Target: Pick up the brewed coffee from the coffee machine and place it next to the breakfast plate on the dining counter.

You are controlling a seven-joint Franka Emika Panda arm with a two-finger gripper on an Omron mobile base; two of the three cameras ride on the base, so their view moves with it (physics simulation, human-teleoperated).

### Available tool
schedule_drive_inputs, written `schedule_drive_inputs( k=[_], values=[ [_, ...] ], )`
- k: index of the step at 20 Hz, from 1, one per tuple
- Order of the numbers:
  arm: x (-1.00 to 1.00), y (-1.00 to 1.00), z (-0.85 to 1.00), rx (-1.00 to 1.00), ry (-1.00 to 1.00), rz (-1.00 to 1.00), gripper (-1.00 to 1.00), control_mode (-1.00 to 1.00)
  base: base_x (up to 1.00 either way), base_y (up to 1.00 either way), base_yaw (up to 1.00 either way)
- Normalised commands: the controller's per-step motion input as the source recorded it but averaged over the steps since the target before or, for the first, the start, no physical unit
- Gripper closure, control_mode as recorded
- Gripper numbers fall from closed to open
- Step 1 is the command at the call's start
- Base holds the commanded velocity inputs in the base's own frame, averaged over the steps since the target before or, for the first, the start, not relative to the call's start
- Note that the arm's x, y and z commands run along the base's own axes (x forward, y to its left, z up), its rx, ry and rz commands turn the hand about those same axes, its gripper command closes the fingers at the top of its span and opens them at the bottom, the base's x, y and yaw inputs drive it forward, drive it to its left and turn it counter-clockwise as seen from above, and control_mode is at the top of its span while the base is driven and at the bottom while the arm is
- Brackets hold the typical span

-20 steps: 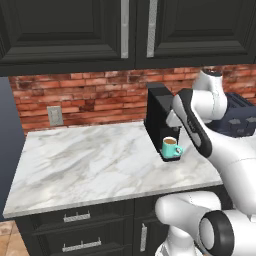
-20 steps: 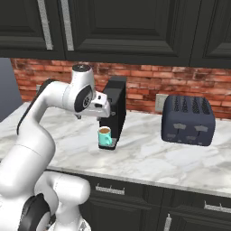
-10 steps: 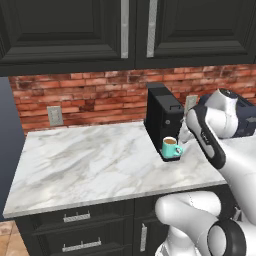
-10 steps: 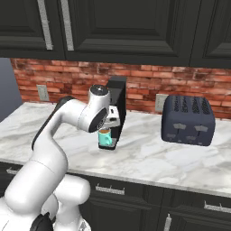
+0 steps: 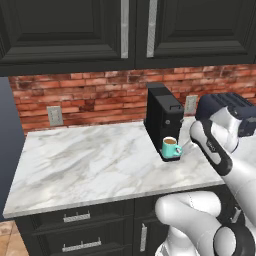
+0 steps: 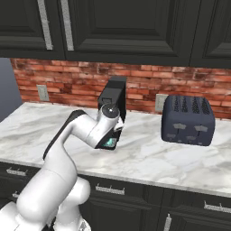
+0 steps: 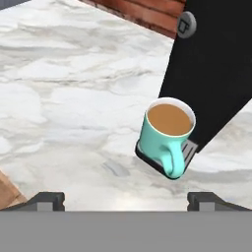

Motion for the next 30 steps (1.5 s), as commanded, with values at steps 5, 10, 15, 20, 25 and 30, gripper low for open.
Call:
schedule_drive_inputs(
  k=[5,10,15,20,25,30],
  values=[
    [0.22,-0.06,-0.21,0.09,-0.12,0.04,-1.0,-1.0,0.0,0.0,0.0],
    [0.16,-0.26,-0.2,0.08,-0.11,0.0,-1.0,-1.0,0.0,0.0,0.0],
    [0.16,-0.21,-0.18,0.06,-0.1,0.01,-1.0,-1.0,0.0,0.0,0.0],
    [0.16,-0.09,-0.07,0.08,-0.06,0.06,-1.0,-1.0,0.0,0.0,0.0],
    [0.23,-0.03,-0.07,0.07,-0.05,0.08,-1.0,-1.0,0.0,0.0,0.0],
    [0.34,0.0,-0.12,0.03,-0.01,0.09,-1.0,-1.0,0.0,0.0,0.0]
  ],
)
